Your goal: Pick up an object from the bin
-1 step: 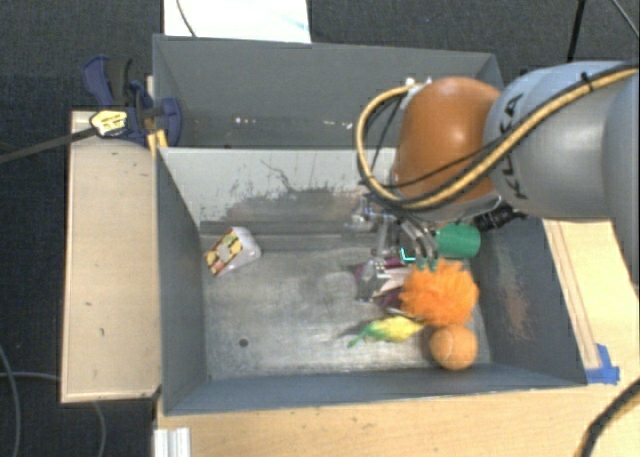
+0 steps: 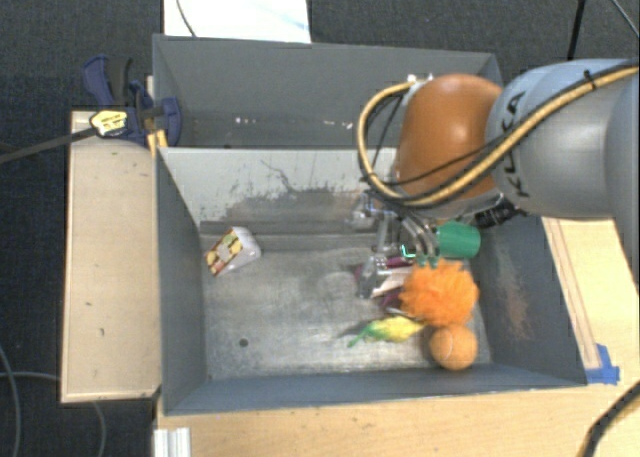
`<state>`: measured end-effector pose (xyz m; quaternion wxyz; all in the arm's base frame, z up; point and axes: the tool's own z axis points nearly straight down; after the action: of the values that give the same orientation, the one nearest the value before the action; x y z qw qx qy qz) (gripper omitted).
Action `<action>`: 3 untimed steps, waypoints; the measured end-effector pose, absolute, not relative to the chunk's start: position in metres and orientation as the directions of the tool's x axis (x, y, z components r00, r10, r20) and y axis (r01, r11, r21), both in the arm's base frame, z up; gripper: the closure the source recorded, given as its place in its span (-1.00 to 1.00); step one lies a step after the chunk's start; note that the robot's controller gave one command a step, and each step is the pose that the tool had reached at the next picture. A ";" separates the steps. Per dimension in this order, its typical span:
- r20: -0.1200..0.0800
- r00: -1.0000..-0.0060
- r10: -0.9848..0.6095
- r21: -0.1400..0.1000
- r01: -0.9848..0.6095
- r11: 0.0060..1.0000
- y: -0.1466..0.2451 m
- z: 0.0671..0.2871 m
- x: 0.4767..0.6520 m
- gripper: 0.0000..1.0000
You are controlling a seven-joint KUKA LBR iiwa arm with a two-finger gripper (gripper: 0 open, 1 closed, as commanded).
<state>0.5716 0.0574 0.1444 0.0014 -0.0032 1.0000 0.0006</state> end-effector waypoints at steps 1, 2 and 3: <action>-0.010 -0.999 0.036 0.004 0.036 0.999 0.017 0.111 0.571 -1.00; -0.003 -0.990 0.142 -0.002 0.142 0.990 -0.015 0.084 0.551 -1.00; 0.001 -0.983 0.186 0.002 0.186 0.983 -0.008 0.076 0.578 1.00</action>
Offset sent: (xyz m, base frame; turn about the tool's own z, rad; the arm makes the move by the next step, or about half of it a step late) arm -0.0241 -0.0644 -0.0638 0.1454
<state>0.5778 -0.0083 0.0757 -0.0006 0.0932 0.9956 0.0013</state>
